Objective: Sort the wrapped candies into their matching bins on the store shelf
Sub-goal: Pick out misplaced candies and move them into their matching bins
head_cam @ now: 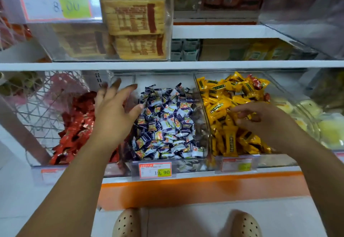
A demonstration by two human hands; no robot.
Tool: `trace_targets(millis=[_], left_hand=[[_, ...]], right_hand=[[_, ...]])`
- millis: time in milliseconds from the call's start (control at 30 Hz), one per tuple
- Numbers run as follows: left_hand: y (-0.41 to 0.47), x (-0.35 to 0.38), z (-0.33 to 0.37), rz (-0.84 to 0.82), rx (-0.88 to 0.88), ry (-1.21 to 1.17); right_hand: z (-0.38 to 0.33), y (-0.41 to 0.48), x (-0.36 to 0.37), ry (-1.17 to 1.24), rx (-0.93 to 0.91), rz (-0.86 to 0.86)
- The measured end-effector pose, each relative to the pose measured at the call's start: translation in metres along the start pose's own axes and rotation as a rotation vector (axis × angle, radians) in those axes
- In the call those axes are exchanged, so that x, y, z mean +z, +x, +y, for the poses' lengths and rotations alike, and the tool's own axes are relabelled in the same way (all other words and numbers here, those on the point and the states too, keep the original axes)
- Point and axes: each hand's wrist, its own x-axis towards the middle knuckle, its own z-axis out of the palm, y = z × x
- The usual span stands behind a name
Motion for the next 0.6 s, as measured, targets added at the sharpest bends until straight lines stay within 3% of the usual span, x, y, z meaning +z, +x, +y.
trace_targets(millis=[167, 300, 467, 600], left_hand=[[-0.026, 0.038, 0.062, -0.278, 0.224, -0.208], [-0.044, 0.073, 0.094, -0.512, 0.354, -0.194], [-0.044, 0.096, 0.113, -0.503, 0.466, 0.017], [-0.042, 0.106, 0.124, -0.513, 0.468, 0.094]], right_hand=[[0.009, -0.014, 0.0, -0.08, 0.036, -0.245], [0.015, -0.013, 0.025, -0.203, 0.002, -0.16], [0.029, -0.004, 0.046, -0.273, -0.107, 0.03], [0.045, -0.001, 0.015, -0.058, -0.102, -0.061]])
